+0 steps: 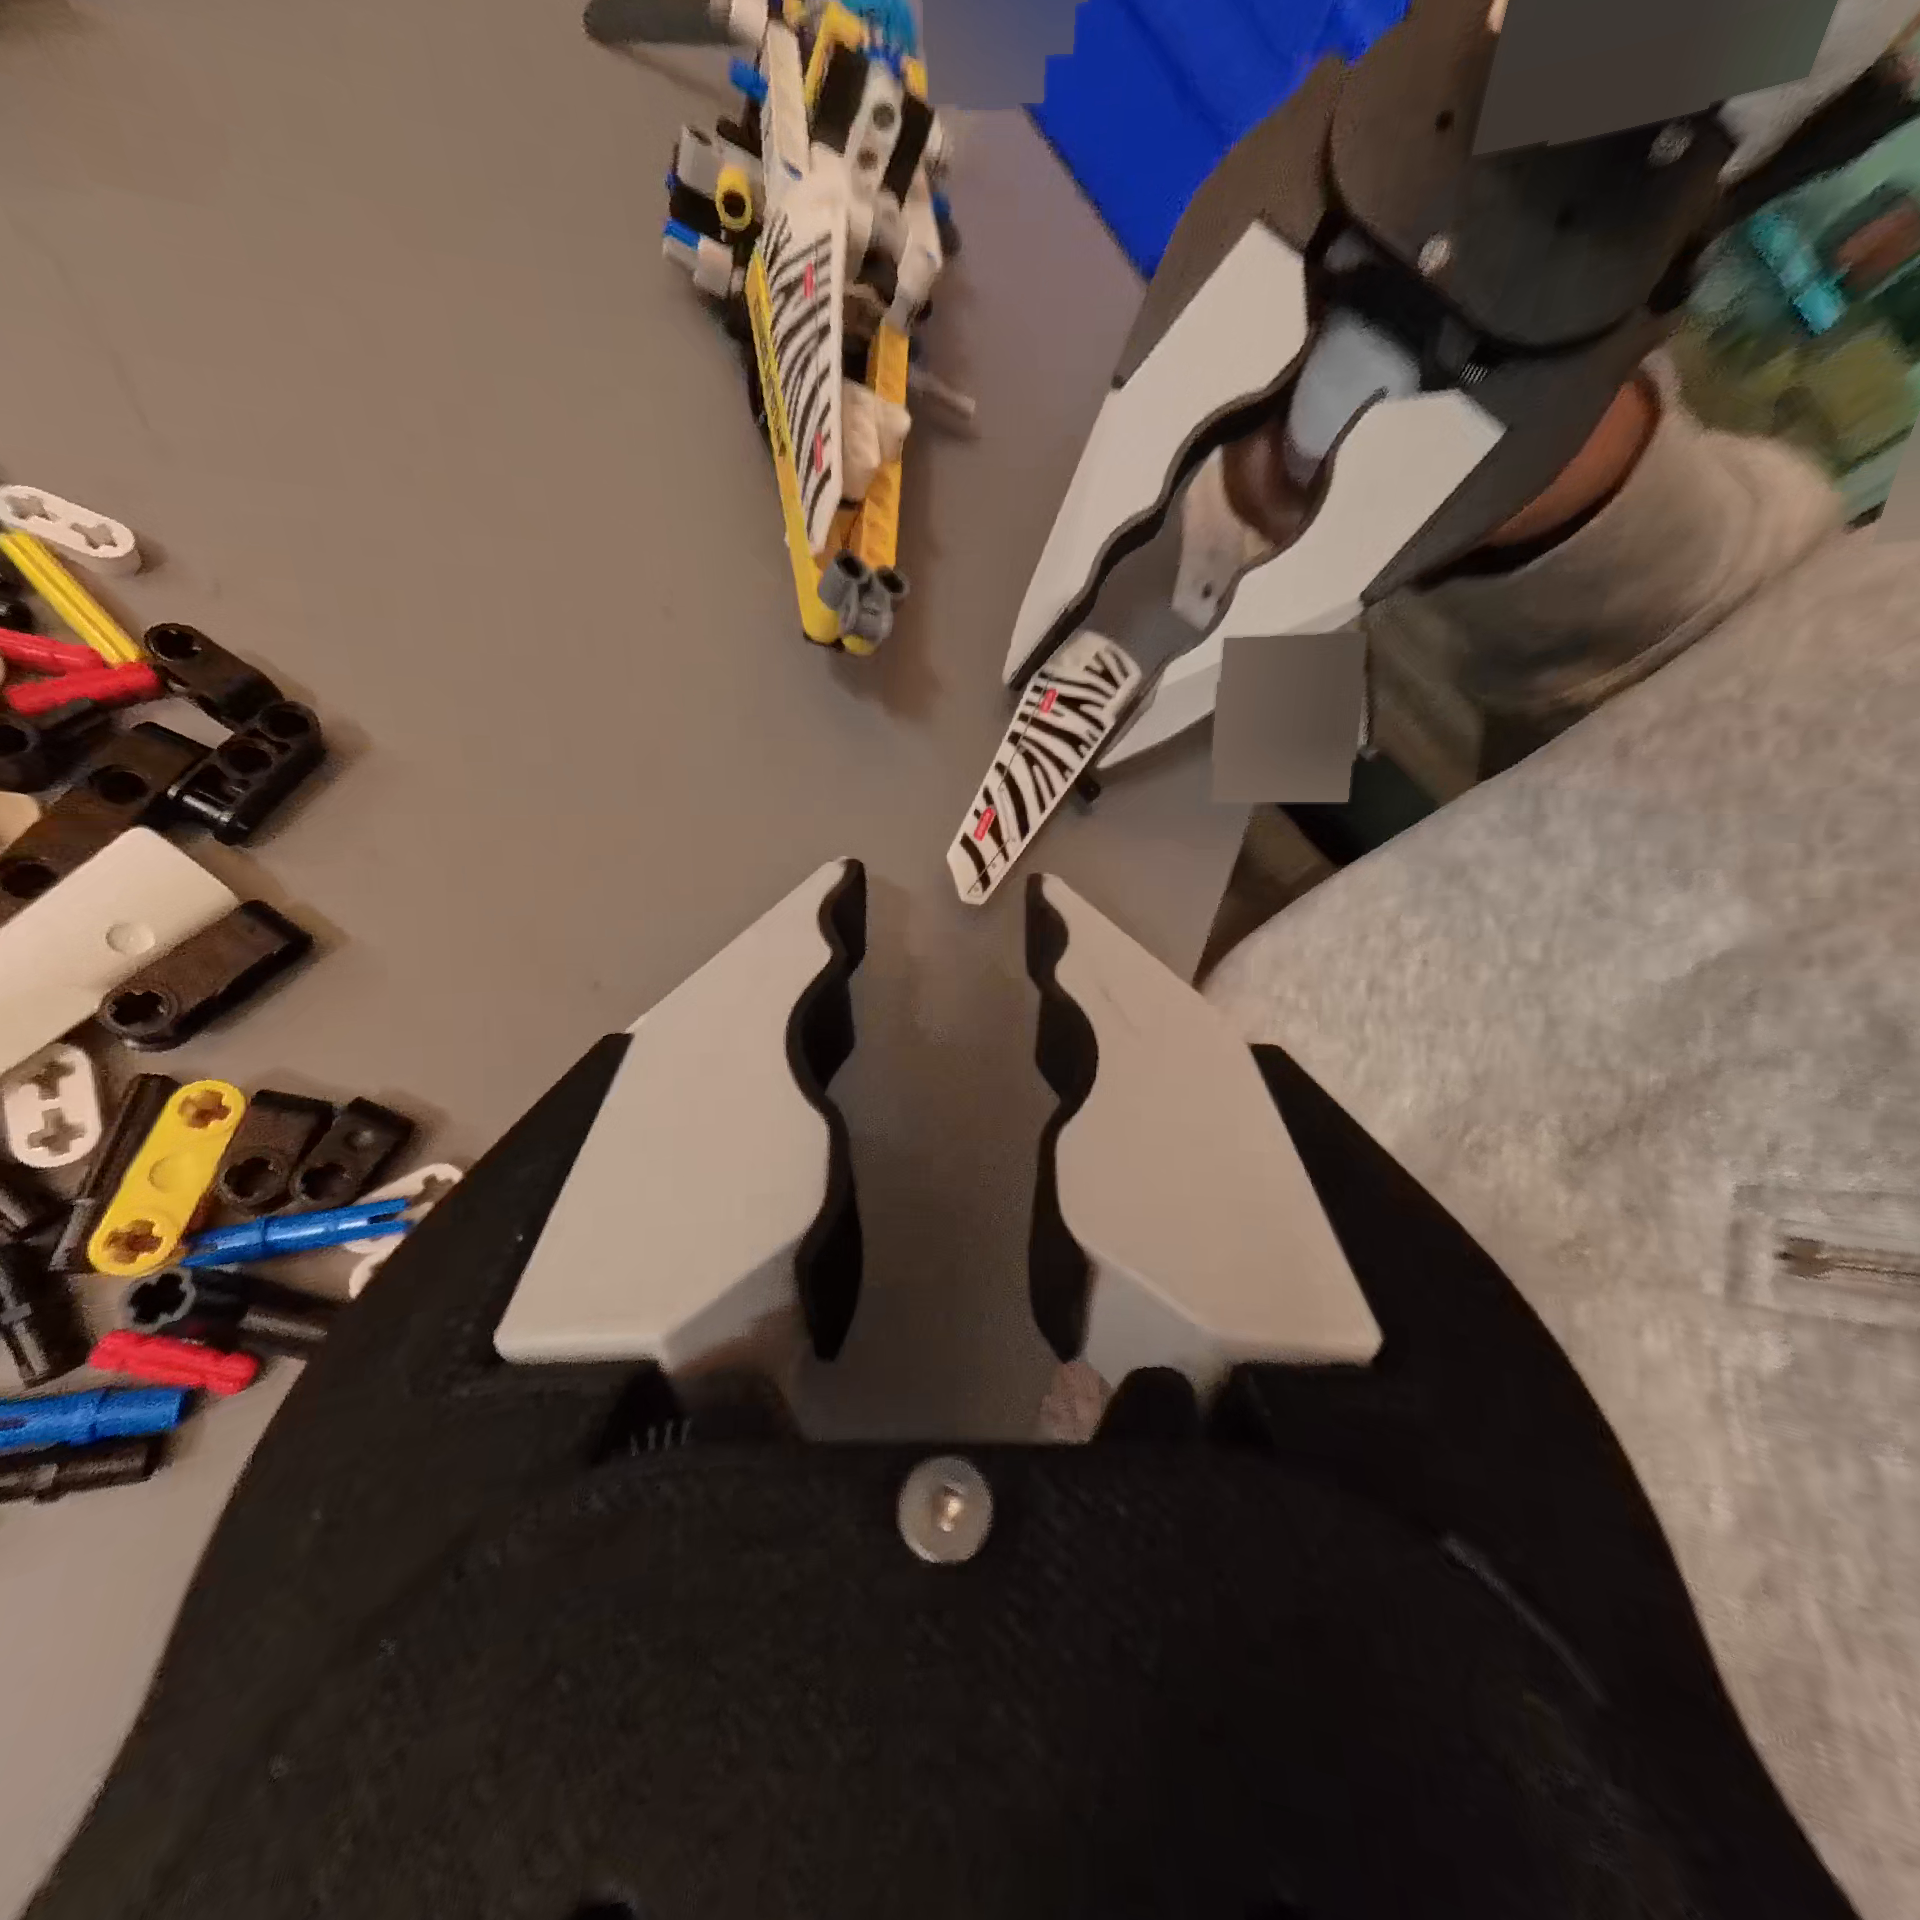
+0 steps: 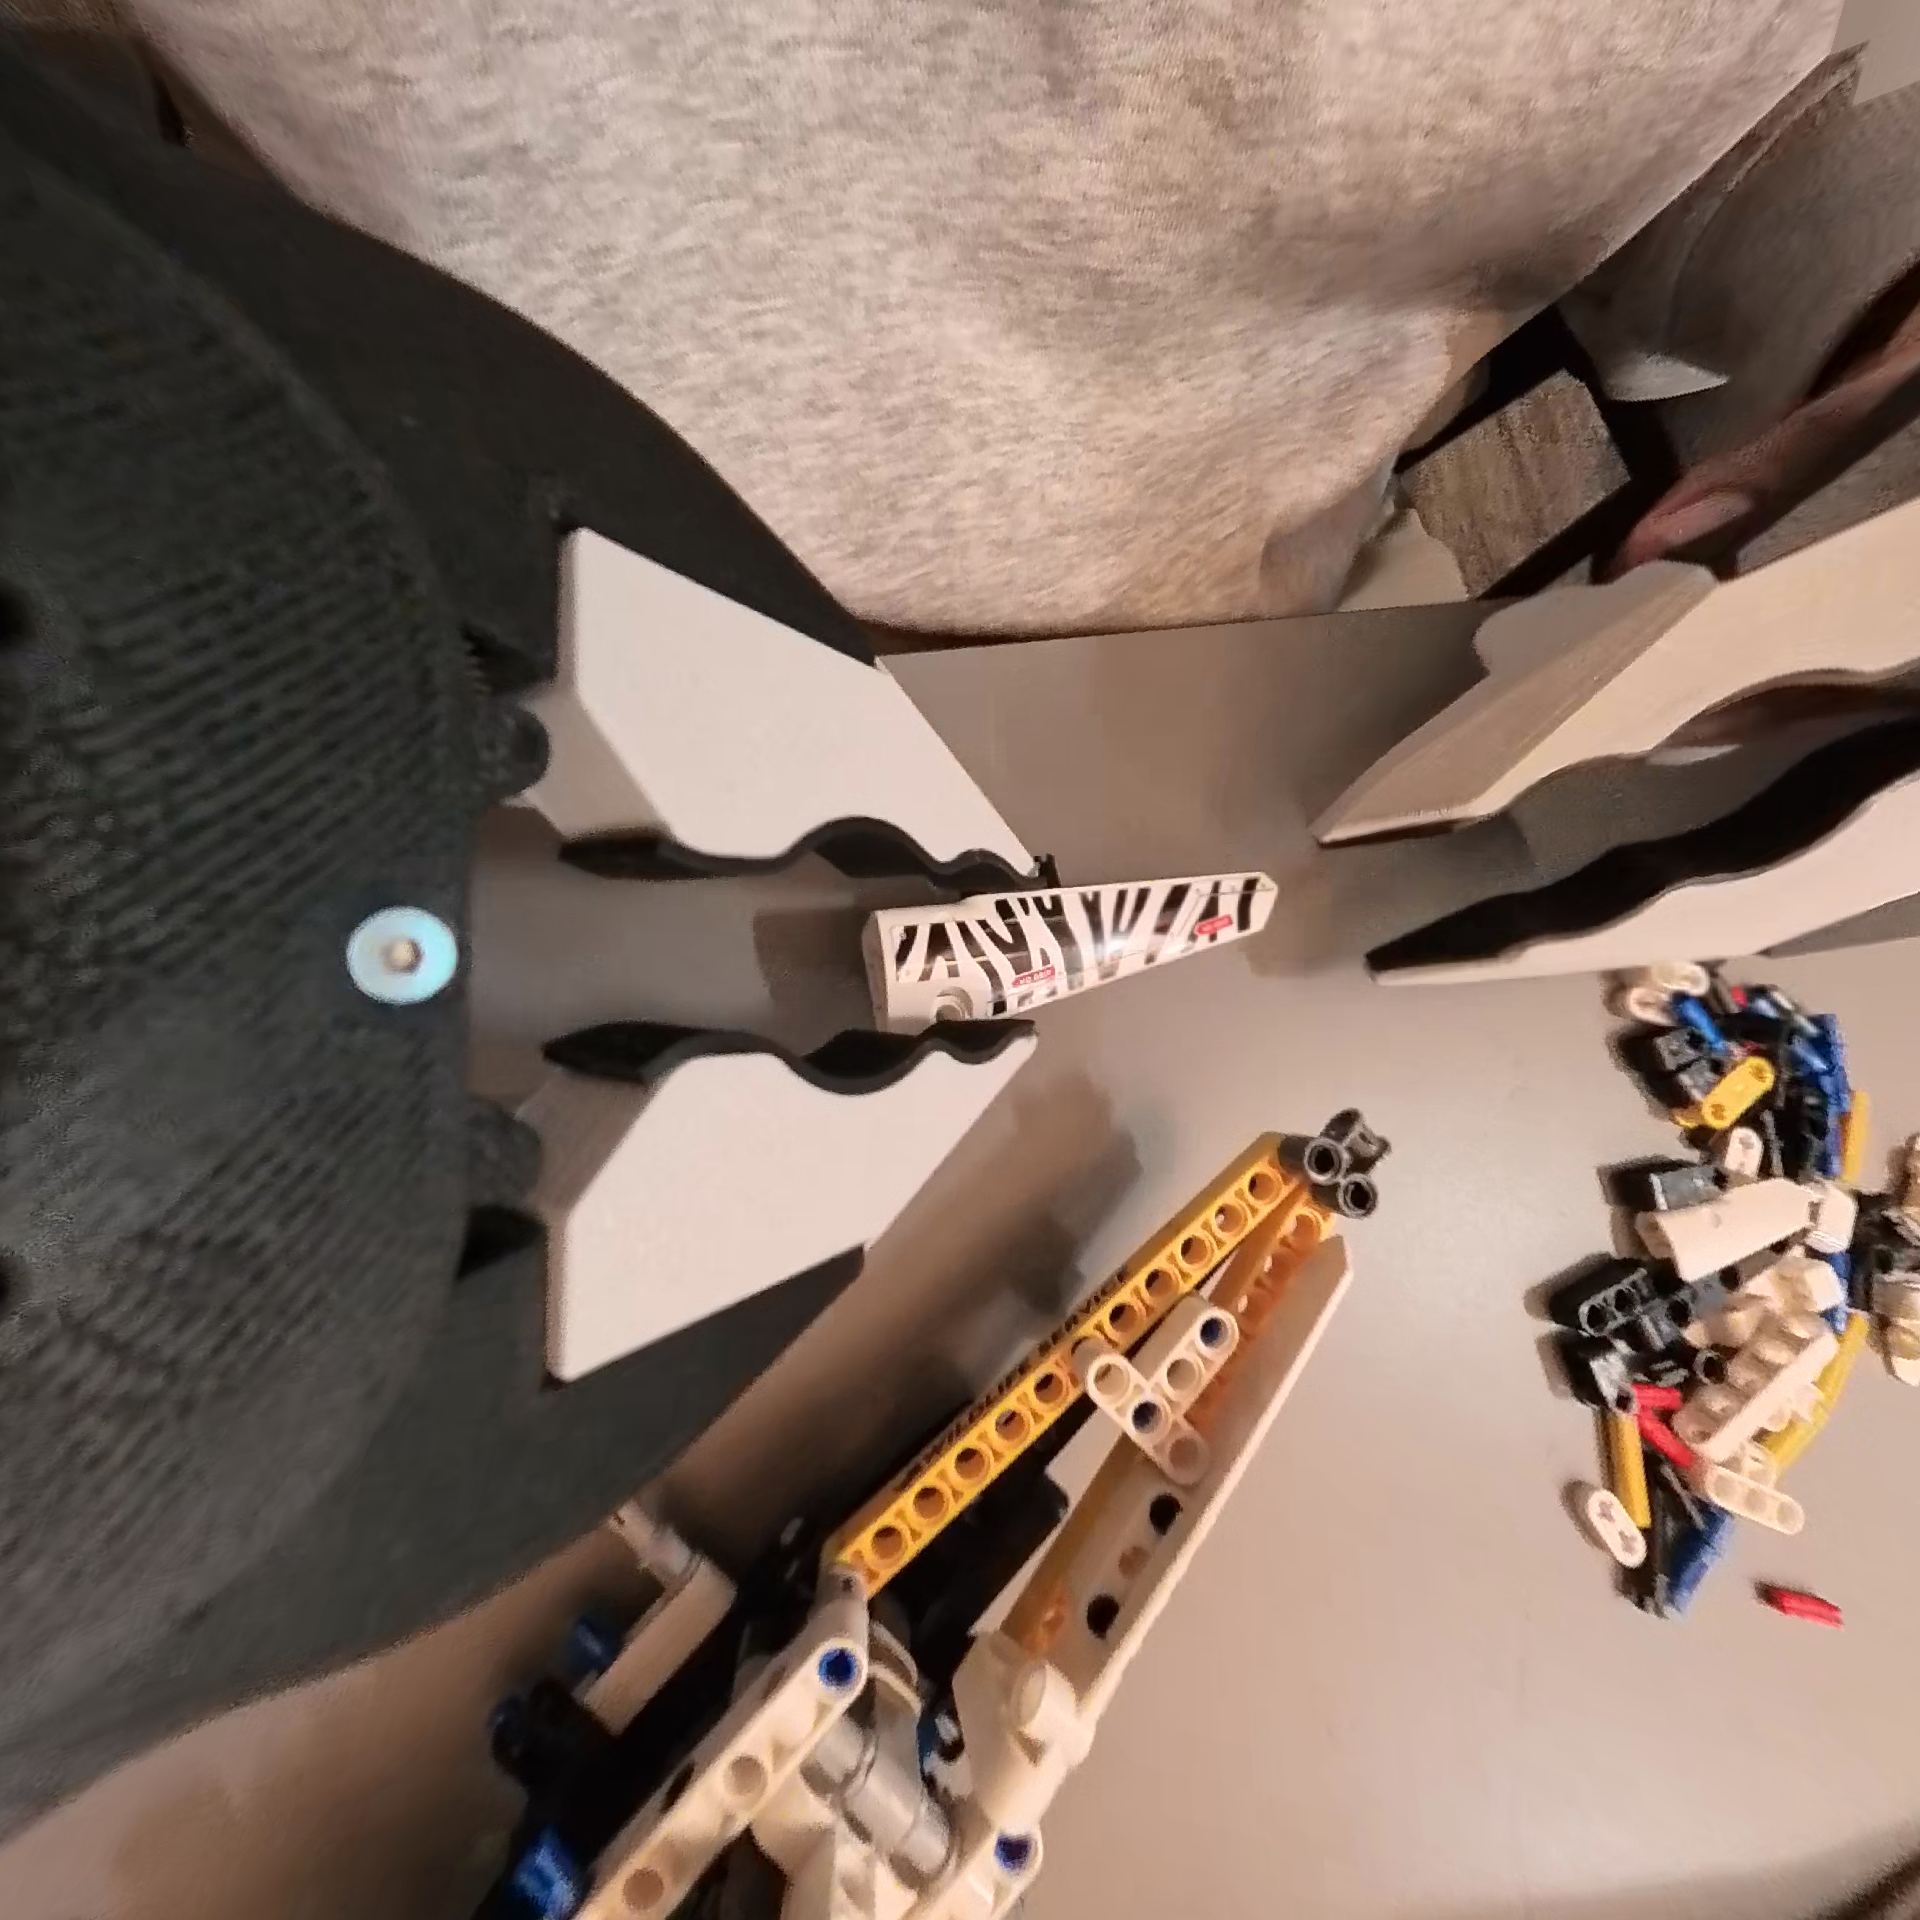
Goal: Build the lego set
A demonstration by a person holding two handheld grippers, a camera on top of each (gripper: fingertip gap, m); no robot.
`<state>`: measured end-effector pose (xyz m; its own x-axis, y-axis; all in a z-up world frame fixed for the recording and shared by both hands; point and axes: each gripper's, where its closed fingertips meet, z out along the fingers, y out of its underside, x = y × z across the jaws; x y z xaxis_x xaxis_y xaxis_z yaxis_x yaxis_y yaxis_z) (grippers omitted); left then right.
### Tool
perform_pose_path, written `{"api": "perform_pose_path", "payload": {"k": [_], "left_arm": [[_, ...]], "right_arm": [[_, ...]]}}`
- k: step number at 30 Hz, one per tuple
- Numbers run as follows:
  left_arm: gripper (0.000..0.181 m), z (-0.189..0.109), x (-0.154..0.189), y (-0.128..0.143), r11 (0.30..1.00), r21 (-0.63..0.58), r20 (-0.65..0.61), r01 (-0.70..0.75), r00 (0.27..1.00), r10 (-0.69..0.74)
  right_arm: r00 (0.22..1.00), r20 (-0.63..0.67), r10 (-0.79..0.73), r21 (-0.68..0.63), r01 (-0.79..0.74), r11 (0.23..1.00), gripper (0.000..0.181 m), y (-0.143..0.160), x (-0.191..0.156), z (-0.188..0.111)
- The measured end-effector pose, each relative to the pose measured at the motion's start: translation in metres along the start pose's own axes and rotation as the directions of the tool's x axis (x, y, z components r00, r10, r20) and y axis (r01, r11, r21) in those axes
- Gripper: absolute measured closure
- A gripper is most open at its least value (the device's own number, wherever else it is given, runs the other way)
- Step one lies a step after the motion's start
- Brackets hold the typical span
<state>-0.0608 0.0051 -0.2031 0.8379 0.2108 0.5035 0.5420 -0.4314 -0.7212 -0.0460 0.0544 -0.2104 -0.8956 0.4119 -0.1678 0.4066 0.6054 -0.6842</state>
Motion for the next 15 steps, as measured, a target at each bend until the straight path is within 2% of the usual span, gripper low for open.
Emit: {"api": "perform_pose_path", "payload": {"k": [4,8,15], "left_arm": [[0.133,-0.007,0.012,-0.015,0.989,0.097,-0.147,0.107,0.985,-0.092],[0.131,-0.012,0.02,-0.029,0.958,0.165,-0.275,0.234,0.944,-0.184],[0.166,-0.017,0.038,-0.043,0.899,0.198,-0.466,0.39,0.844,-0.263]], "right_arm": [[0.999,-0.025,-0.038,0.064,0.039,0.997,0.159,-0.012,0.0,-0.008],[0.992,-0.06,-0.108,0.166,0.117,0.979,0.159,-0.031,-0.006,-0.017],[0.945,-0.228,-0.235,0.253,0.291,0.923,0.16,-0.058,-0.008,-0.035]]}}
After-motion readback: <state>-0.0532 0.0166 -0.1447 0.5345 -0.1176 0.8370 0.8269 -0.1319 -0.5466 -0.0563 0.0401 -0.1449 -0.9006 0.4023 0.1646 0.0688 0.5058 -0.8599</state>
